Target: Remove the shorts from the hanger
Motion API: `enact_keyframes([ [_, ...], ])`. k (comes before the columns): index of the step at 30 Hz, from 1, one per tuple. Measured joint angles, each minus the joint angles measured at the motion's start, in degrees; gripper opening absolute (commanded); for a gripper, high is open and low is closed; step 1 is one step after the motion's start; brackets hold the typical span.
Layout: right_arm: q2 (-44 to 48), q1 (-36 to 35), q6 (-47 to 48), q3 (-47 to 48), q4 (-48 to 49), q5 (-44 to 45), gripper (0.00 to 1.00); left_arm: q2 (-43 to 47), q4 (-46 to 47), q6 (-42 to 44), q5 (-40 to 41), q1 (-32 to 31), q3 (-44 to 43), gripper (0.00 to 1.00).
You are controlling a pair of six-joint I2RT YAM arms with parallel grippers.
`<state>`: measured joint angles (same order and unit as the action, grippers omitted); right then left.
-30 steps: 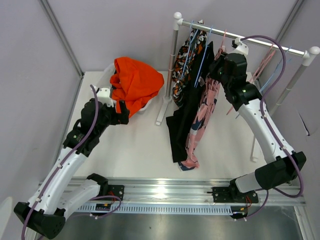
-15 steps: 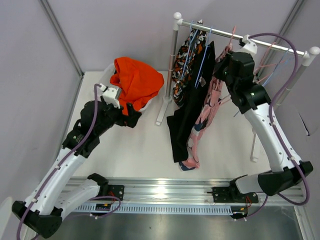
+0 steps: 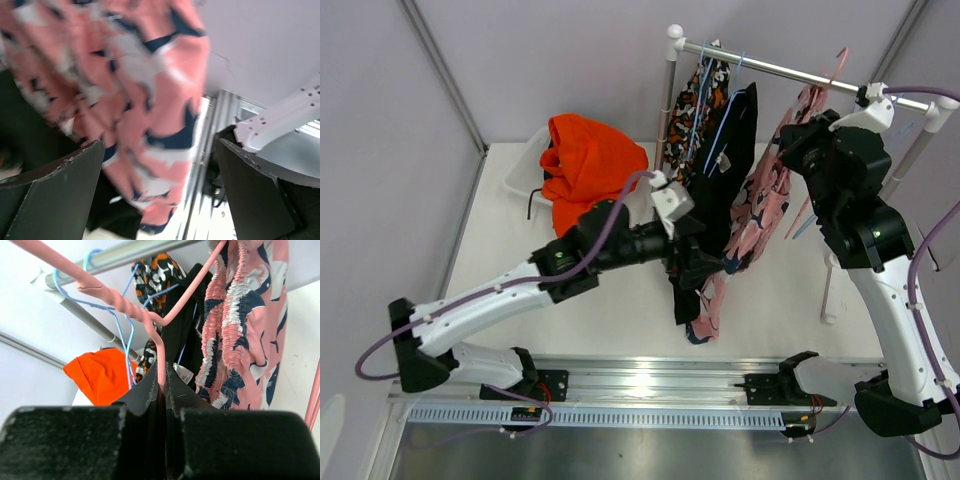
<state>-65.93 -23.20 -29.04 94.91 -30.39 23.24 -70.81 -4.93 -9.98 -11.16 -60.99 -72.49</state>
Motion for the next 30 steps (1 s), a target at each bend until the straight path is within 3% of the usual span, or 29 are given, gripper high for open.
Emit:
enact_keyframes([
  [6,-0.3,-0.1,-0.9,-1.4,-0.9,-0.1,0.0,-9.0,2.3,0.6,0.0,-5.9,-4.7,0.99],
  [13,-0.3,-0.1,-1.0,-1.5,-1.1,-0.1,0.0,-11.3,3.6,1.5,1.1,-8.3,-5.5,0.99],
  [15,-0.2,-0.1,-1.1,-1.5,-1.1,-0.1,0.0,-11.5,3.7,1.7,2.3,-8.3,-5.6,0.95],
  [16,-0.1,-0.1,-1.2,-1.5,-1.2,-0.1,0.0,-11.7,3.8,2.0,3.1,-8.3,-5.6,0.91],
  [17,0.0,-0.1,-1.4,-1.6,-1.2,-0.1,0.0,-11.9,4.0,2.1,3.8,-8.3,-5.6,0.75],
  [18,0.3,-0.1,-1.6,-1.7,-1.2,-0.2,0.0,-12.2,4.2,2.4,4.6,-8.3,-5.6,0.7],
  [19,0.6,-0.1,-1.7,-2.0,-1.2,-0.2,0.0,-12.5,4.5,2.8,5.1,-8.3,-5.6,0.55],
  [22,1.6,-0.1,-2.3,-2.7,-1.6,-0.2,0.0,-14.7,4.9,3.5,6.7,-8.3,-6.6,0.33],
  [23,1.9,-0.1,-2.4,-2.8,-1.7,-0.2,0.0,-15.6,5.1,3.6,7.2,-8.3,-7.0,0.12],
  [24,2.1,-0.1,-2.5,-2.8,-1.9,-0.2,0.0,-16.3,5.3,3.7,8.0,-8.3,-7.1,0.01],
  [30,2.7,-0.1,-2.5,-3.1,-2.3,-0.1,0.0,-17.4,6.2,4.0,11.1,-8.6,-7.1,0.0],
])
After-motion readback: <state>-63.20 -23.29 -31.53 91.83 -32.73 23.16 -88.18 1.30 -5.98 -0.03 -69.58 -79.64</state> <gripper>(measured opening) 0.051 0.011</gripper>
